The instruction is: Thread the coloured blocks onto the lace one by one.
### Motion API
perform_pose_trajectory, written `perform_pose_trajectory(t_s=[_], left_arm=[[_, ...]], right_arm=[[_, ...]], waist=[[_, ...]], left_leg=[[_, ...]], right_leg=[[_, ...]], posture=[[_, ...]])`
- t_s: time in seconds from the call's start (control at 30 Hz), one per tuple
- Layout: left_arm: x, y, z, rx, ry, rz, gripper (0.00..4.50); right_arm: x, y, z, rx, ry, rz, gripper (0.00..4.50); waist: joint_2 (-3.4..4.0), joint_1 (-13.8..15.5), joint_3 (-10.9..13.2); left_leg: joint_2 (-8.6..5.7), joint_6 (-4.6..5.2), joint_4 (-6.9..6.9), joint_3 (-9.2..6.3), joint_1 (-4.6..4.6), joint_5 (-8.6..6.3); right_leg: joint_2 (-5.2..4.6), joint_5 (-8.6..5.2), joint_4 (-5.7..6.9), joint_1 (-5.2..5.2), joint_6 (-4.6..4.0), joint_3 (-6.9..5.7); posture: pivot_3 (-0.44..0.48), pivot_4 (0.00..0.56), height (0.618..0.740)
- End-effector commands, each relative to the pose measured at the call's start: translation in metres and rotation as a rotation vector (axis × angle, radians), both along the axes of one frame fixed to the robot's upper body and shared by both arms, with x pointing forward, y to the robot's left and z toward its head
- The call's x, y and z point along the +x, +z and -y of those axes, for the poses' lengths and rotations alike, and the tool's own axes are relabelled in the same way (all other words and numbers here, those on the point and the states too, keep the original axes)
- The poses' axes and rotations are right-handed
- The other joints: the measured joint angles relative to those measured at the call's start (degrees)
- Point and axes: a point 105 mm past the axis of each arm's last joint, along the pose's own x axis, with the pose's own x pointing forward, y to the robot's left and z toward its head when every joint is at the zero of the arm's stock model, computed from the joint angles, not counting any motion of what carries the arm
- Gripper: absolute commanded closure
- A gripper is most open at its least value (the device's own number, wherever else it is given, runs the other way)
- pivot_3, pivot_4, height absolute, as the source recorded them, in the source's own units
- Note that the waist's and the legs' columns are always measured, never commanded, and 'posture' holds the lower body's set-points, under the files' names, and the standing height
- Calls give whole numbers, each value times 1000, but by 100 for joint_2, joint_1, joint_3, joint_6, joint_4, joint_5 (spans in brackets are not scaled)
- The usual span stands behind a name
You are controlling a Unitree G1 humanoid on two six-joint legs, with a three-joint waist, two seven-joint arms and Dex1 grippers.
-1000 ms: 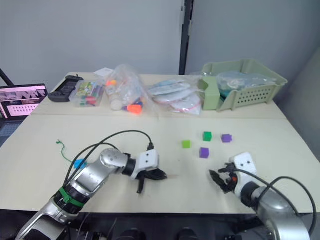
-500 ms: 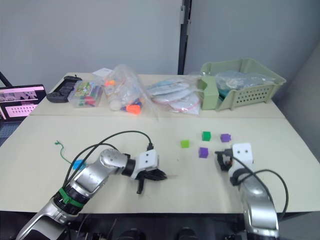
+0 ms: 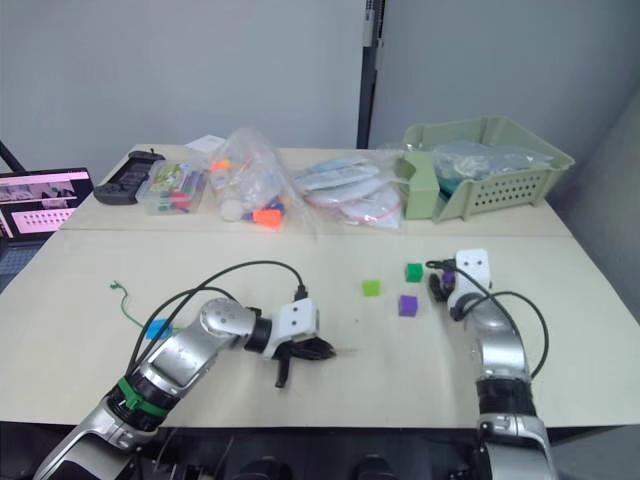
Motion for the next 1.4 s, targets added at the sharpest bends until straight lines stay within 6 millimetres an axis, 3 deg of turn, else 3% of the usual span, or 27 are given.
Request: perform_pose_trajectory(t_s=[0.03,0.17,0.43,0.53,0.6,0.73,0.9,1.03,1.27,1.4], left_arm=[[-1,11,2,-28,-7,36,4500],[0,11,2,-28,-7,37,4500],[1,11,2,-28,-10,37,4500],[1,11,1,-28,-8,38,4500],[1,11,0,-27,-13,34,4500],[0,10,0,-26,-24,31,4500],[1,10,0,-21,-34,31,4500],[0,10,-1,-18,-40,33,4500],[1,9,-4,-4,-45,43,4500],[0,9,-4,-4,-44,41,4500]], right_arm=[[0,14,5,15,-4,68,1989],[-2,15,5,18,-5,73,3292],[-16,45,2,38,-41,200,3312],[-43,69,-22,30,-4,273,3312],[-71,83,-55,28,53,300,3312],[-109,89,-97,37,106,267,3312],[-138,74,-130,92,121,169,3312],[-154,41,-148,107,148,31,3312],[-170,-2,-145,189,104,-144,3312],[-174,-11,-153,244,124,-195,3312]], waist=[[0,-5,0],[0,-12,0],[2,-17,0],[3,-4,-1],[6,9,-3],[8,-18,-4],[7,19,-4],[8,25,-3],[7,10,-3],[7,43,-3]], left_leg=[[0,0,0,-2,0,0],[1,0,-1,-8,0,0],[2,0,-2,-18,1,0],[2,0,-5,-27,0,0],[4,0,-9,-36,-5,0],[4,0,-14,-38,-10,0],[2,-7,-10,-36,-9,5],[0,-7,-7,-33,-11,5],[7,-7,-7,-30,-9,5],[8,-7,-7,-33,-11,5]], right_leg=[[0,0,1,0,0,0],[0,0,2,0,0,1],[-1,0,4,-1,0,3],[-1,0,8,-4,0,2],[-1,0,10,-9,1,1],[0,0,19,-24,0,3],[1,-1,4,-19,1,0],[-1,-2,-2,-17,2,0],[3,-3,-2,-19,2,-1],[4,-4,-2,-19,2,-8]], posture=[[0,150,740],[0,150,740],[0,150,740],[0,150,740],[0,150,740],[0,150,740],[0,150,740],[0,150,740],[0,150,740],[0,150,740]])
